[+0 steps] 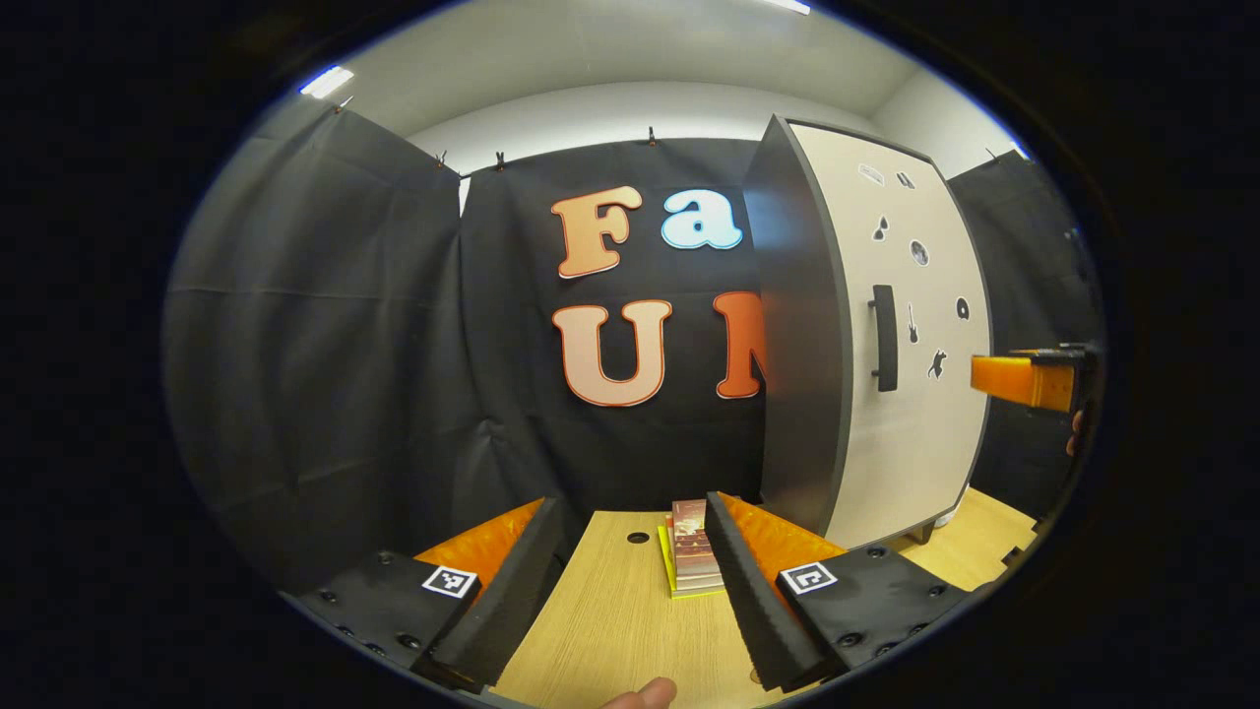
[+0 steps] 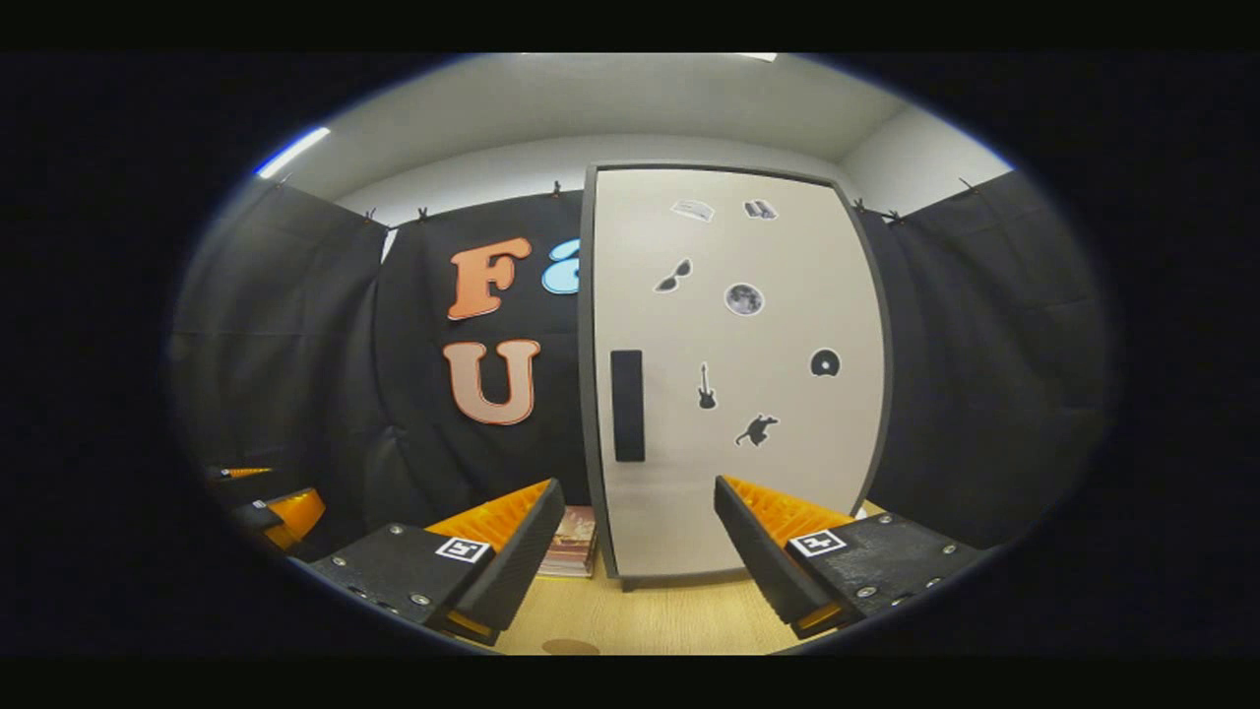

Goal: Open the cabinet door with the right hand, grasp the bottle in the cabinet with the left hand and place it on the coaster, then close the cabinet door with the right hand.

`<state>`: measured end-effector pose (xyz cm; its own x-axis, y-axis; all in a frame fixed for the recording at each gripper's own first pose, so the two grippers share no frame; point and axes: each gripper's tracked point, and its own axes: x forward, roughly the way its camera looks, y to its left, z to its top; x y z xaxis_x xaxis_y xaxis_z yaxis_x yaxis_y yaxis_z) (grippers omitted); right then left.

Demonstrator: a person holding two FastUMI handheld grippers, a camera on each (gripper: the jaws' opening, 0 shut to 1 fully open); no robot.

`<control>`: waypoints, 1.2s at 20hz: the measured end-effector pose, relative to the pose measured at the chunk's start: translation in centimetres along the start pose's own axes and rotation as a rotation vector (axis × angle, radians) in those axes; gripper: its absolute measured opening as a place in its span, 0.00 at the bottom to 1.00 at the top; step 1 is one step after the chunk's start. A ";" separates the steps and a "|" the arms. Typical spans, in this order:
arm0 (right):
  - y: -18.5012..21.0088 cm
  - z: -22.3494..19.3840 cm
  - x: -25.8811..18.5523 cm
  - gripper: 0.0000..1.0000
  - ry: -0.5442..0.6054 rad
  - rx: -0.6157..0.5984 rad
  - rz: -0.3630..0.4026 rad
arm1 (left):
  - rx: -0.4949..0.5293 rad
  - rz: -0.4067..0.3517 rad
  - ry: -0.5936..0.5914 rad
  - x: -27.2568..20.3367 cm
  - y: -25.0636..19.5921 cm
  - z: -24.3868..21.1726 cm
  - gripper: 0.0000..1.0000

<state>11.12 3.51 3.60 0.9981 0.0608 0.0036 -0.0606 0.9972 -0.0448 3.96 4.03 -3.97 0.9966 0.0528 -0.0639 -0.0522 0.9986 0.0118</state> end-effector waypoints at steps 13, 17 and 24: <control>0.4 2.1 15.2 0.94 -0.013 0.011 -0.020 | 0.002 0.072 0.081 6.6 5.3 -3.8 0.96; 0.4 2.1 16.4 0.72 -0.012 -0.006 -0.036 | 0.000 0.088 0.100 7.7 6.8 -5.0 0.96; 0.2 2.0 16.0 0.28 -0.006 -0.013 -0.036 | 0.007 0.092 0.116 7.3 6.7 -5.7 0.96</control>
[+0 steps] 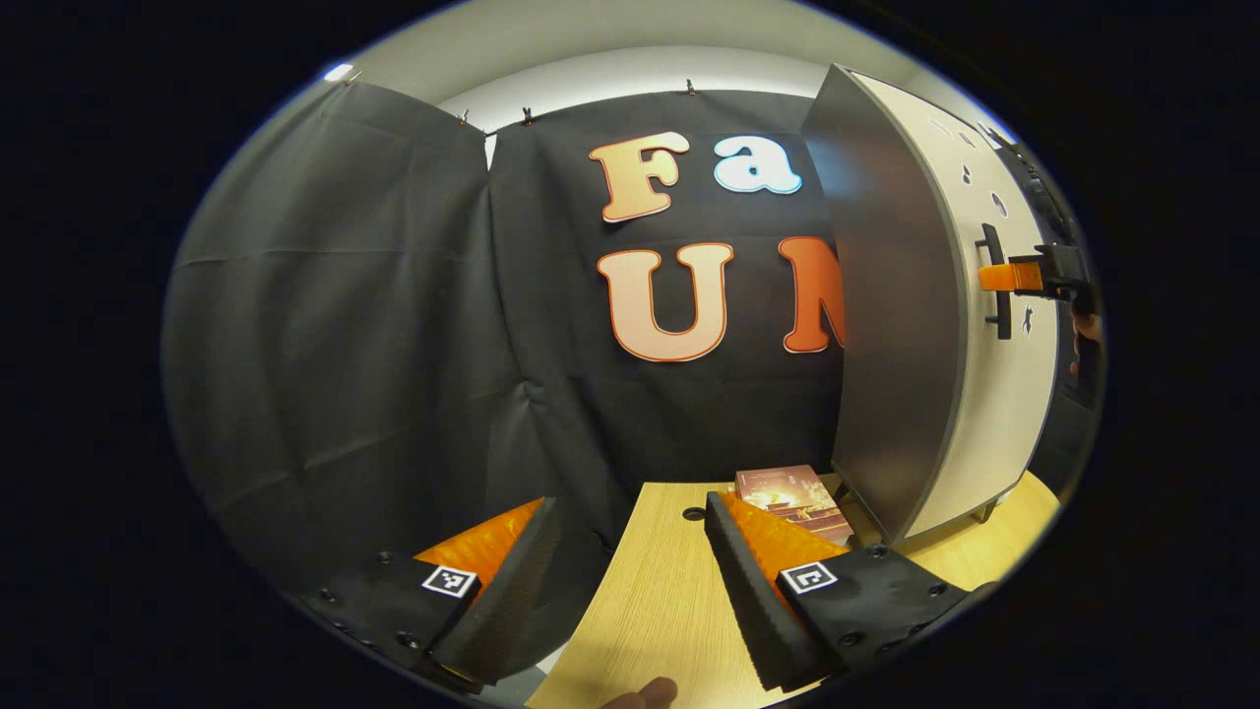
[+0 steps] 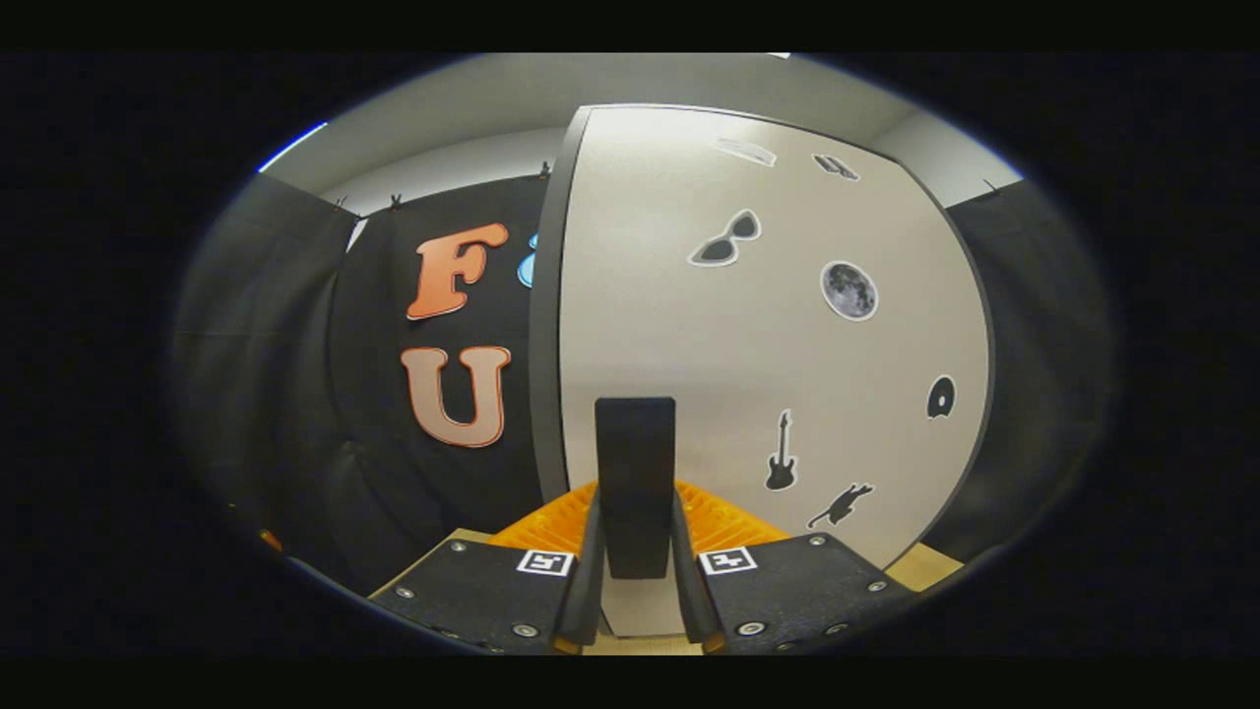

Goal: Open the cabinet door with the right hand, grasp the bottle in the cabinet with the left hand and place it on the coaster, then close the cabinet door with the right hand.

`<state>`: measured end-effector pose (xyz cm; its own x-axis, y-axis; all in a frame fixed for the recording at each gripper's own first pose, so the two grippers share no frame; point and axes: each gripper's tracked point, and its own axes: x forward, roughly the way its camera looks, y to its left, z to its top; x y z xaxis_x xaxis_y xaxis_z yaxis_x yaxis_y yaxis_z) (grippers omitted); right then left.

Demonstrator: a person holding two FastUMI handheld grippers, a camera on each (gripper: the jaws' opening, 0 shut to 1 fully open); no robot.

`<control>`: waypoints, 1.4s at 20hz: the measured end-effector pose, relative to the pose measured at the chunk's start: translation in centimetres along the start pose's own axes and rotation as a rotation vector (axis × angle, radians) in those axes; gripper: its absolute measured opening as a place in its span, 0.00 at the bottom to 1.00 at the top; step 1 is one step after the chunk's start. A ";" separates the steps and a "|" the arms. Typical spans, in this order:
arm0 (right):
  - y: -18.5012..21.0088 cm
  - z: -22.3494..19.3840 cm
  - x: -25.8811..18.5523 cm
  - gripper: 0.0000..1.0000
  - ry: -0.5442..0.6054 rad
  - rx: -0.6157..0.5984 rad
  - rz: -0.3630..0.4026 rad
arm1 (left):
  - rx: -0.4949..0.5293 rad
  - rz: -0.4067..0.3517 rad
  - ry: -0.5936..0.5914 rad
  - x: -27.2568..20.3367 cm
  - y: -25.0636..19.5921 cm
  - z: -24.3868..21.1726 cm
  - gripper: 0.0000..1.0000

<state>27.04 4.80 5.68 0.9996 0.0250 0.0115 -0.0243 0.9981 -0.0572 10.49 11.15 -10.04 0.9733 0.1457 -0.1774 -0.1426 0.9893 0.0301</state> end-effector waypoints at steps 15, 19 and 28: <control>-5.0 0.5 -10.4 0.23 0.005 0.070 0.034 | 0.059 -0.053 -0.039 -10.3 -6.6 1.5 0.96; -7.8 0.2 -14.4 0.21 -0.002 0.074 0.039 | 0.071 -0.067 -0.043 -13.2 -9.2 1.8 0.96; -13.3 0.4 -18.7 0.23 -0.014 0.087 0.006 | 0.084 -0.120 -0.051 -17.7 -16.4 1.9 0.94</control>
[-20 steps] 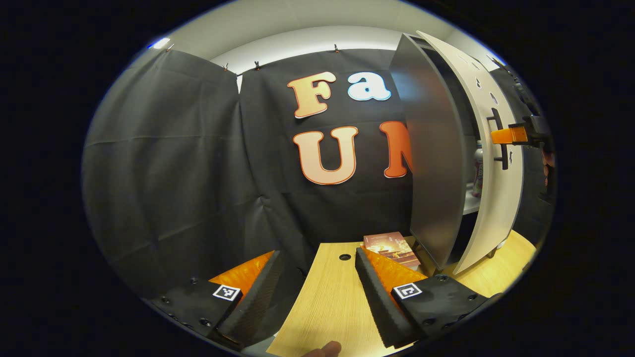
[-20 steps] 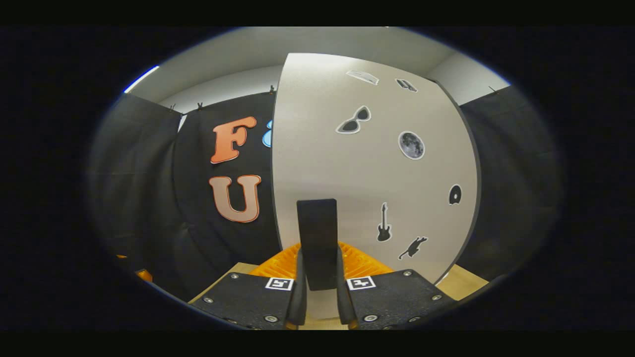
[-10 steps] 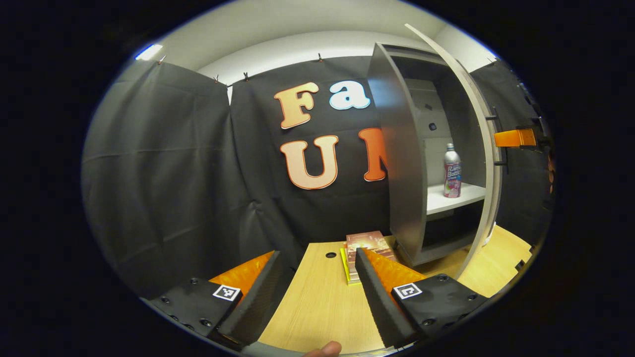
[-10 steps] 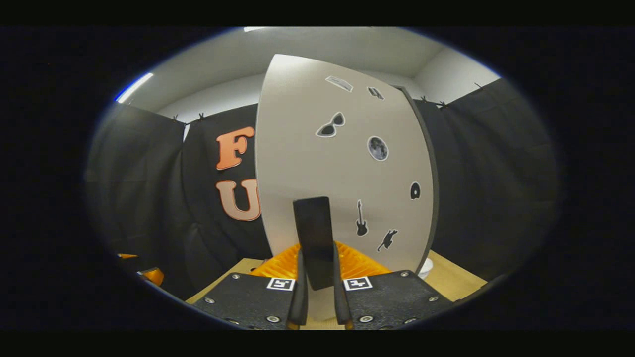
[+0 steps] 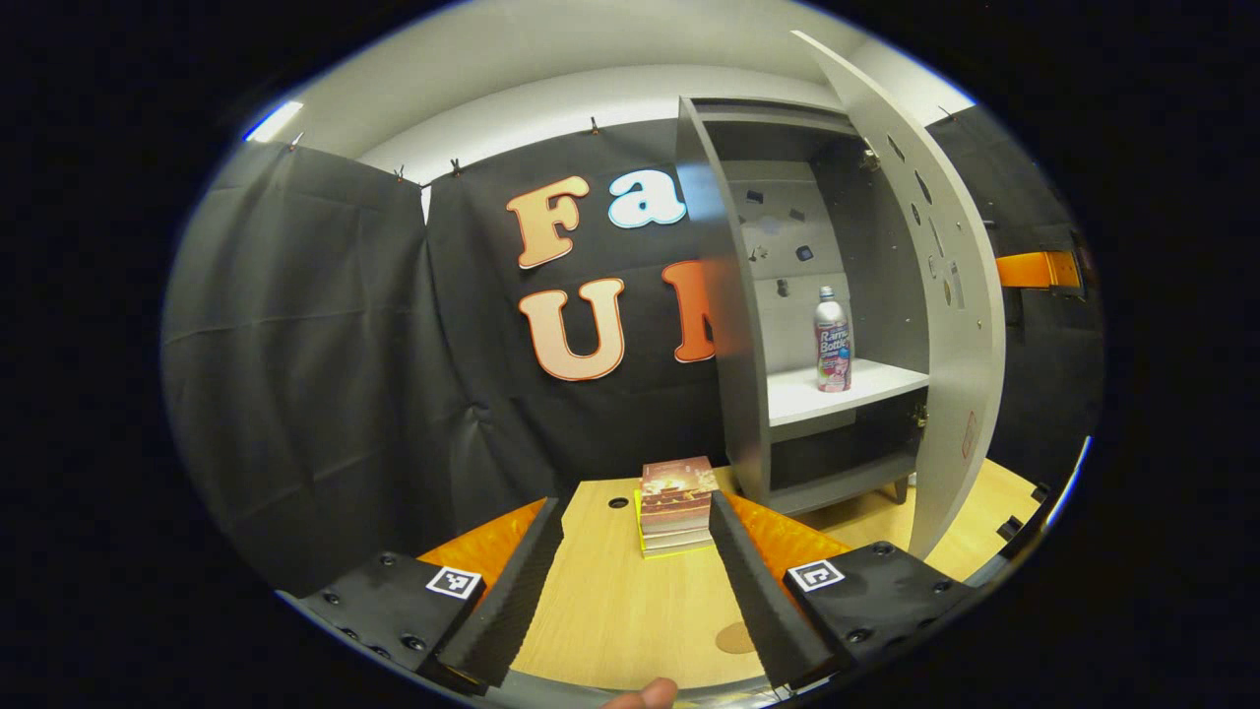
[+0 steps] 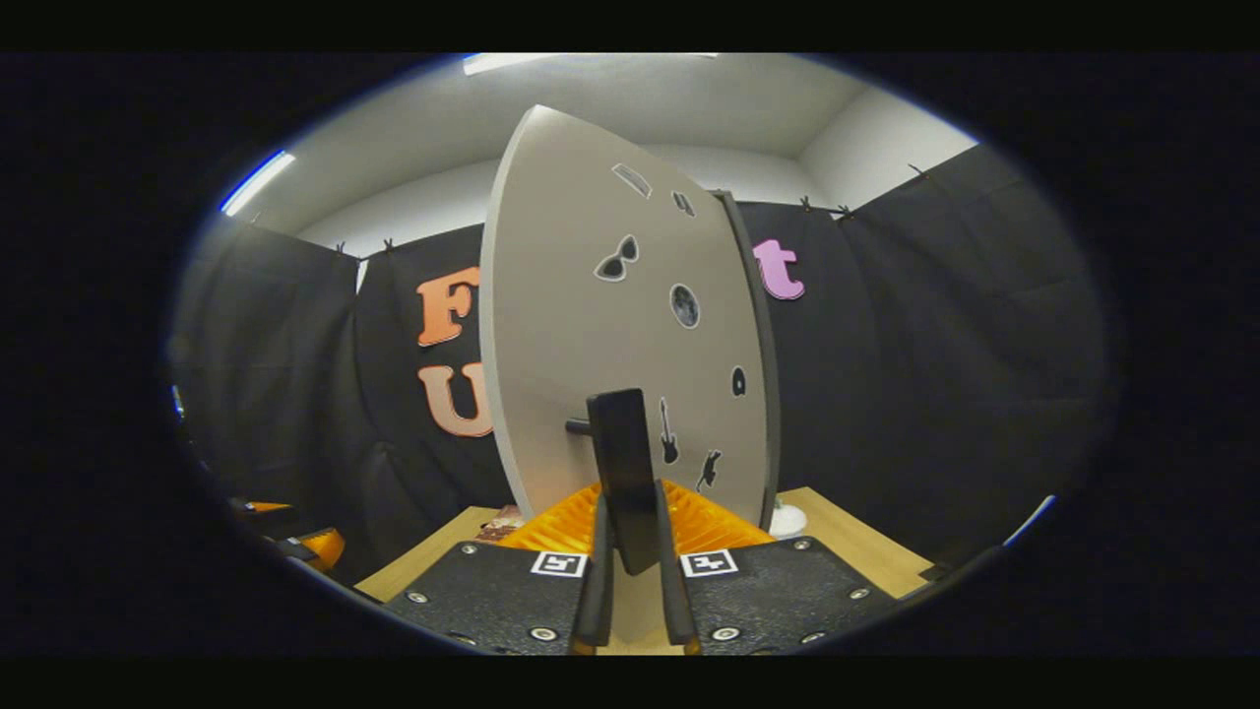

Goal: Open the cabinet door with the right hand, grasp the bottle in the cabinet with the left hand and place it on the coaster, then close the cabinet door with the right hand.

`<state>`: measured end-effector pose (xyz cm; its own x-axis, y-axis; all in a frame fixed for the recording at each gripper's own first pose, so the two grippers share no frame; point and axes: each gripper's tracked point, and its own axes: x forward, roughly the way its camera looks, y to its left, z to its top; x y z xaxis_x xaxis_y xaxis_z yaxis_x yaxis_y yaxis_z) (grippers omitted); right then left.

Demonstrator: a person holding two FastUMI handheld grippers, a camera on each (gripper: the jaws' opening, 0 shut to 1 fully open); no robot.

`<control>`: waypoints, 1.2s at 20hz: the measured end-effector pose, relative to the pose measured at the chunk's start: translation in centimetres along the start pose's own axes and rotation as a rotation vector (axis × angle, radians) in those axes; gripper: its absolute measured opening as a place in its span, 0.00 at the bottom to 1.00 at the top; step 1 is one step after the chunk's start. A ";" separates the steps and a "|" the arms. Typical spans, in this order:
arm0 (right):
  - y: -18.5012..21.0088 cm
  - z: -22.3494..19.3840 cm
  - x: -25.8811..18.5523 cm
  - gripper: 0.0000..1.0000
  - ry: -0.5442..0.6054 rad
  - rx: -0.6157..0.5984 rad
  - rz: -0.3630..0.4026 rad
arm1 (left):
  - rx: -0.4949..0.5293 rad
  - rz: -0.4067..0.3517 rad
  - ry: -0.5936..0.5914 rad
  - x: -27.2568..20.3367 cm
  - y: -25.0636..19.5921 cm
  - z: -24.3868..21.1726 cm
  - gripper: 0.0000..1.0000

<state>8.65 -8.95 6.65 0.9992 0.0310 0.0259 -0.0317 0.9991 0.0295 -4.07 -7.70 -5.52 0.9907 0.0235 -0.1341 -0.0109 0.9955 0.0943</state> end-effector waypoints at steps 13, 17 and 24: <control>-6.3 0.7 -1.9 0.07 -0.008 -0.018 -0.040 | 0.000 -0.039 0.001 -2.5 -9.3 0.6 0.98; -7.8 0.7 -2.1 0.07 -0.003 -0.017 -0.030 | 0.001 -0.044 0.005 -2.6 -11.1 0.6 0.97; -10.6 0.7 -2.2 0.07 0.003 -0.019 -0.044 | 0.001 -0.028 0.011 -2.8 -12.2 0.6 1.00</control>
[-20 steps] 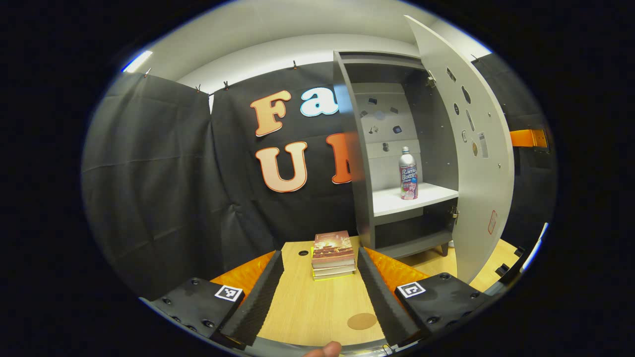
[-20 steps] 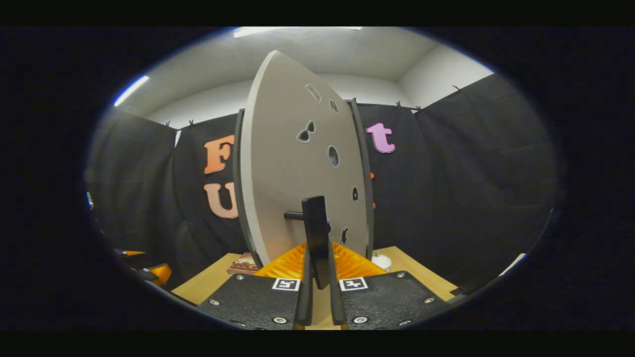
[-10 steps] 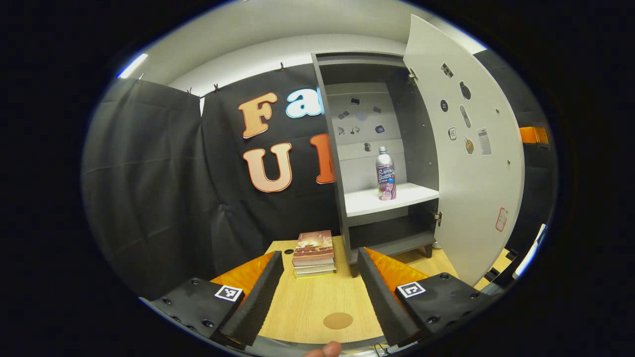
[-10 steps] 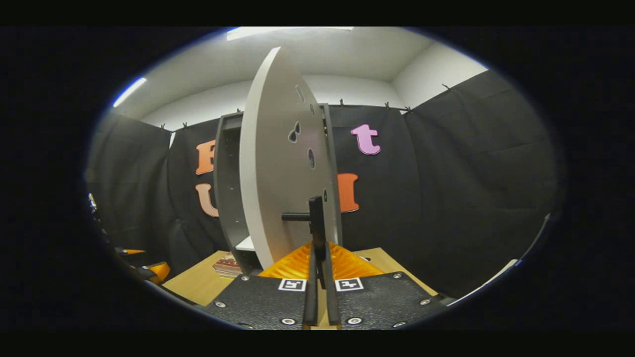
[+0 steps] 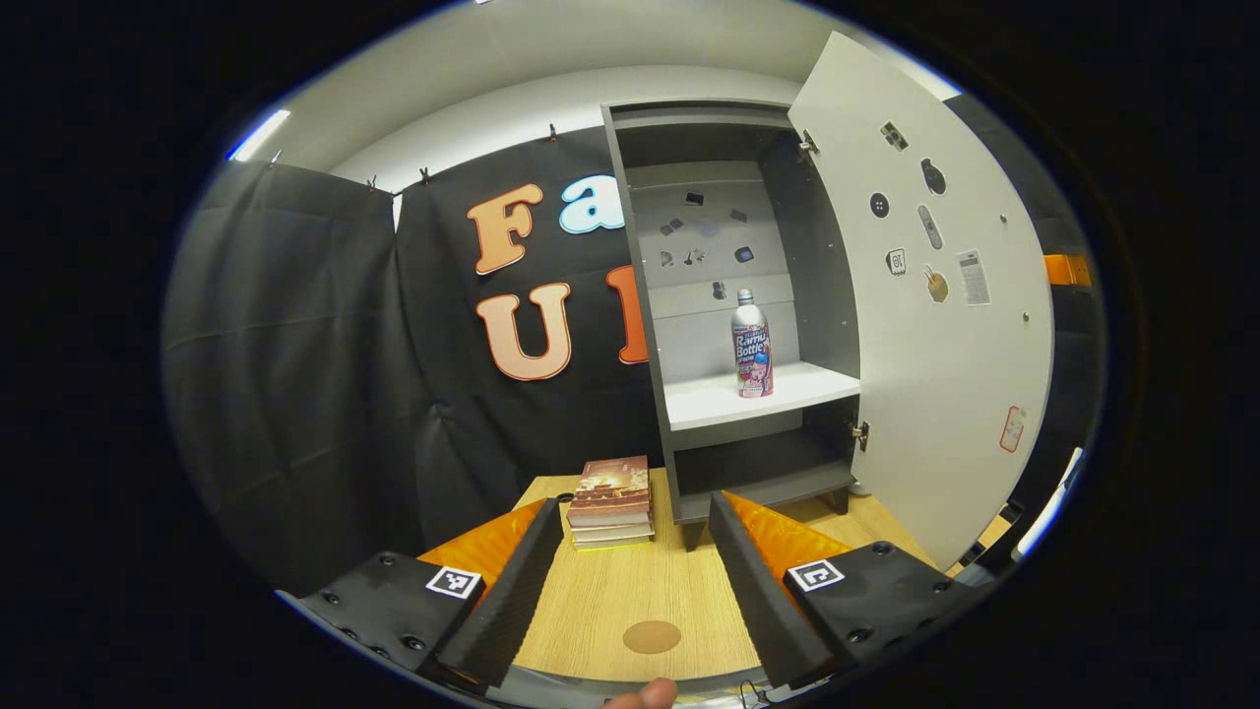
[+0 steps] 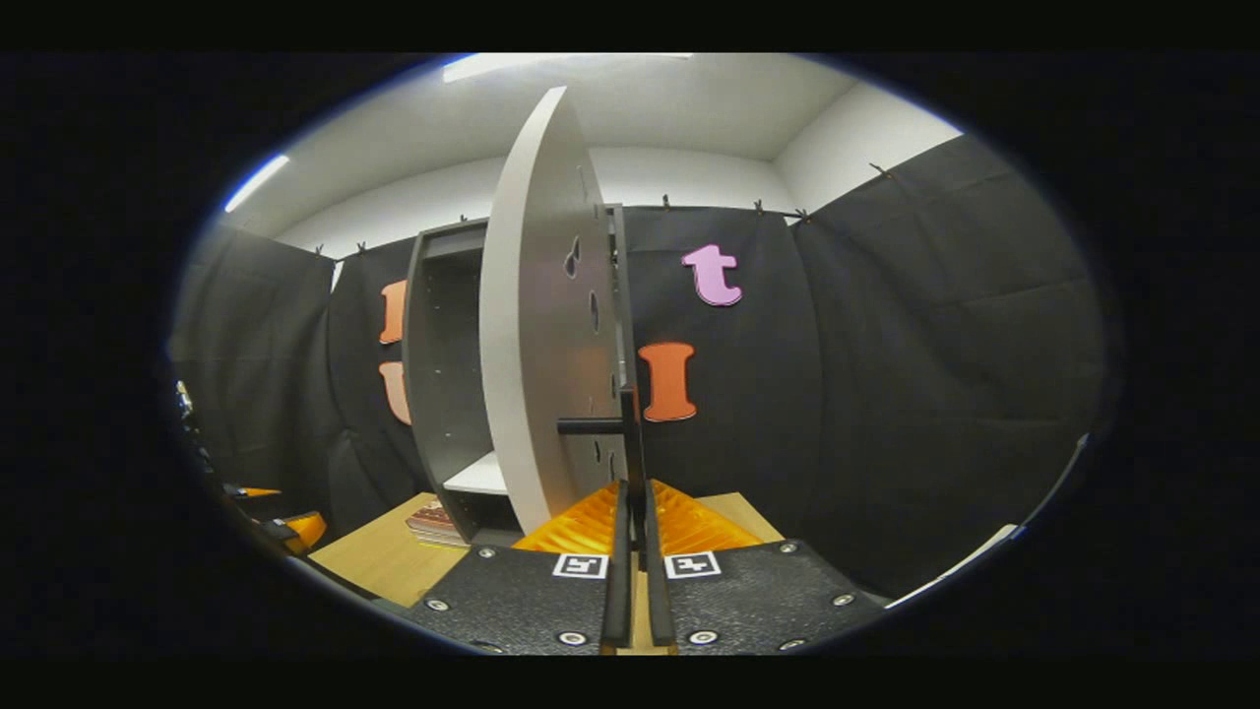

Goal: Open the cabinet door with the right hand, grasp the bottle in the cabinet with the left hand and place it on the coaster, then close the cabinet door with the right hand.

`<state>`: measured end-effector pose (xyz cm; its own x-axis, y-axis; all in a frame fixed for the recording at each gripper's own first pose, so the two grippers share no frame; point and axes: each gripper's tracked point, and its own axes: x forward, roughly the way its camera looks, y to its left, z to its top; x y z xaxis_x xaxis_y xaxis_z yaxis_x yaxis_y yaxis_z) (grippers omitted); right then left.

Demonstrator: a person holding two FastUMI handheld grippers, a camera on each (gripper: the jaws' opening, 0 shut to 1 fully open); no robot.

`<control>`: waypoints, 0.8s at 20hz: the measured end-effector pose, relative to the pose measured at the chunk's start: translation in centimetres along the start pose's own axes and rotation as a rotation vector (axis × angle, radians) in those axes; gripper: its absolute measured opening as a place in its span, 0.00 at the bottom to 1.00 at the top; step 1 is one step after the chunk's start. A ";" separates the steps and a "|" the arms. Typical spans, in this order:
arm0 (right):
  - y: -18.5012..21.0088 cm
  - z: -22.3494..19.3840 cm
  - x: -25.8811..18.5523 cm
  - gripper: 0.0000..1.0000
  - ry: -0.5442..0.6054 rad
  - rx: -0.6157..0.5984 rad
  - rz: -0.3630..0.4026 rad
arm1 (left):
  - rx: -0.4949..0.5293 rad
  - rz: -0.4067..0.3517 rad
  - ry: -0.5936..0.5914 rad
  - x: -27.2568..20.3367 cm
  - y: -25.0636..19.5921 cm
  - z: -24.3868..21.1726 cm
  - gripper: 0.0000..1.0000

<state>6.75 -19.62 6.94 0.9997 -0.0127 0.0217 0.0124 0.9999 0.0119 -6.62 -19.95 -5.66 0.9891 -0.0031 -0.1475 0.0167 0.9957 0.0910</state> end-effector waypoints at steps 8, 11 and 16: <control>-1.0 0.1 -0.7 0.06 -0.009 0.044 0.012 | 0.002 0.008 0.000 -0.6 -0.6 0.0 0.98; -1.0 0.5 -1.6 0.06 -0.029 0.042 0.012 | 0.002 0.003 -0.002 -0.9 -0.9 0.2 0.98; 0.7 0.6 -3.3 0.00 -0.053 0.051 0.020 | 0.016 -0.014 -0.025 -0.1 -1.7 1.1 0.98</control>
<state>3.44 -18.87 7.53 0.9971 0.0051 0.0754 -0.0098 0.9981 0.0616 -6.56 -21.71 -4.76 0.9921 -0.0196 -0.1243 0.0327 0.9940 0.1044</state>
